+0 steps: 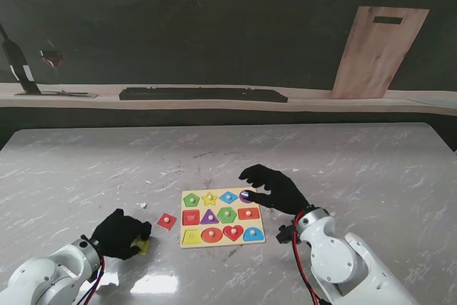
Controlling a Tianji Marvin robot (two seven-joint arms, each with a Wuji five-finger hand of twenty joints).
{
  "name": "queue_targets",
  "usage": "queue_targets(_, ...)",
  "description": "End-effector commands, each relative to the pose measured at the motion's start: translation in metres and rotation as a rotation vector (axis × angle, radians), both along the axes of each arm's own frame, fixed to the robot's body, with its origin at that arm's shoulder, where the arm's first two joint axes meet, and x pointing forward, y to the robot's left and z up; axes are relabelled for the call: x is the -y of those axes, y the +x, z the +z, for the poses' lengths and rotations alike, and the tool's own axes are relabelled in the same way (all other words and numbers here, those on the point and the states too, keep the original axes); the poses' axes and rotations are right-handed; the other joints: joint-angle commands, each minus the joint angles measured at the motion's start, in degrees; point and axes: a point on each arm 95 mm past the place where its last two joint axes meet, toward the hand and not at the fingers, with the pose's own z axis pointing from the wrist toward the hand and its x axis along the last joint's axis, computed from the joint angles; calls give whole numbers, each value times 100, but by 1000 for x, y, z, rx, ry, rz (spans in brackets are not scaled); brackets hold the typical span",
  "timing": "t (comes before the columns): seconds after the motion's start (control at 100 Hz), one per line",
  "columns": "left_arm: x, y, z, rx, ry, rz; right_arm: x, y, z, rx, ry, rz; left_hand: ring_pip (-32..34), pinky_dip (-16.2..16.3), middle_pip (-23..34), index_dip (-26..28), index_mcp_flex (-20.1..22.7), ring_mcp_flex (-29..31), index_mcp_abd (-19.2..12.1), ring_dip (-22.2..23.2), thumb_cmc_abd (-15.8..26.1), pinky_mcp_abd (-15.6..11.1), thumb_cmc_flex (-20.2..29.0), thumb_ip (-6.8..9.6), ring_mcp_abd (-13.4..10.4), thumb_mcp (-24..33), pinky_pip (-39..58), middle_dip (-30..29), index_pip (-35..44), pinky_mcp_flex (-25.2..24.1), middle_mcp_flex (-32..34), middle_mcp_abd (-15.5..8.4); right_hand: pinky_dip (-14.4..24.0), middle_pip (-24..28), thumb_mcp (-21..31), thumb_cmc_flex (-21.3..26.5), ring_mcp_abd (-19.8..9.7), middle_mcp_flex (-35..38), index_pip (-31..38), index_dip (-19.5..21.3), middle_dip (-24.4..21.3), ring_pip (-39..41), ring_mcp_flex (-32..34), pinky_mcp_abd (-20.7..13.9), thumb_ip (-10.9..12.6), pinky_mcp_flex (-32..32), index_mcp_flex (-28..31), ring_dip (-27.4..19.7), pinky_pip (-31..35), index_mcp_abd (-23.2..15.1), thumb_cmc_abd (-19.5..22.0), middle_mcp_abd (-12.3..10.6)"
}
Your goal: Fit puzzle pieces into a puzzle board
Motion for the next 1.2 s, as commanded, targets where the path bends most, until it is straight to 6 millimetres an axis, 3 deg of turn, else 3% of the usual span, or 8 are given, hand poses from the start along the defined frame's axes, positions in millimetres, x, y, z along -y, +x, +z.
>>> queue_targets(0.0, 0, -1, -2, -9, -1, 5, -2, -2, -1, -2, -3, 4, 89, -107, -86, -146, 126, 139, -140, 15, -157, 445, 243, -280, -128, -78, 55, 86, 186, 10, 144, -75, 109, -3, -59, -90, 9, 139, -52, 80, 32, 84, 18, 17, 210, -72, 20, 38, 16, -219, 84, -124)
queue_targets(0.22, 1, 0, -5, -15, -6, 12, -2, -2, -1, -1, -3, 4, 120, -91, -467, -431, 390, 346, -175, -69, 30, 441, 475, -275, -102, -211, 112, 97, 371, 117, 620, -51, 108, -2, -59, -92, 9, 140, -50, 80, 32, 82, 14, 15, 210, -78, 33, 37, 14, -220, 89, -121)
queue_targets(0.52, 0, 1, -6, -28, -19, 20, -1, -2, -1, 1, -3, 3, 172, -80, -743, -829, 764, 576, 68, -155, 191, 496, 649, -271, 3, -148, 152, -142, 317, 226, 1023, 146, 108, -2, -58, -93, 9, 142, -53, 79, 32, 80, 9, 12, 210, -76, 27, 37, 13, -214, 88, -130)
queue_targets(0.68, 0, 1, -8, -46, -31, 27, -1, -2, -1, 2, -3, 1, 163, -87, -847, -945, 879, 622, 190, -161, 111, 506, 614, -240, 56, 188, 134, -284, 203, 216, 1119, 202, 109, -4, -57, -93, 12, 139, -44, 82, 31, 83, 14, 17, 211, -76, 41, 37, 13, -208, 89, -126)
queue_targets(0.76, -1, 1, -8, -56, -42, 34, -1, -2, -1, 2, -4, 1, 110, -144, -710, -975, 902, 531, 260, -188, 138, 552, 341, -365, 96, 520, 4, -402, 91, 133, 962, 267, 109, -5, -56, -92, 11, 136, -48, 81, 31, 82, 12, 20, 211, -75, 43, 37, 14, -216, 88, -125)
queue_targets(0.9, -2, 1, -9, -58, -61, 45, -1, -2, -1, 1, -4, 0, 97, -147, -612, -1026, 947, 456, 342, -194, 209, 583, 302, -380, 173, 583, -25, -483, 1, 35, 857, 342, 109, -3, -54, -90, 6, 140, -49, 81, 32, 82, 14, 17, 211, -77, 39, 37, 15, -212, 87, -118)
queue_targets(1.19, -3, 0, -11, -67, -35, 34, -1, -2, 0, 2, -3, -1, 36, -152, -892, -933, 780, 516, 244, -2, -192, 527, 426, -347, 69, 681, -17, -276, 29, 98, 976, 195, 108, 0, -53, -92, 8, 143, -48, 82, 33, 84, 13, 19, 211, -78, 32, 38, 14, -211, 87, -119)
